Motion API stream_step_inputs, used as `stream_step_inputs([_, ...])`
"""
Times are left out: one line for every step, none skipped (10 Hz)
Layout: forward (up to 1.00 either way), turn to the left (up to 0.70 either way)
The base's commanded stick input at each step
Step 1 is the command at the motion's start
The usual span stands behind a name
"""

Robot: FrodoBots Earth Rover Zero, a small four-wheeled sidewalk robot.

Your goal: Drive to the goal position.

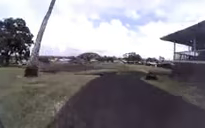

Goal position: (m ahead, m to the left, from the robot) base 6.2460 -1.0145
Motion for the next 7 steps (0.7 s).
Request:
stream_step_inputs([0.77,0.0])
stream_step_inputs([0.33,0.0])
stream_step_inputs([0.0,0.0])
stream_step_inputs([0.0,0.0])
stream_step_inputs([0.0,0.0])
stream_step_inputs([0.0,0.0])
stream_step_inputs([0.0,0.0])
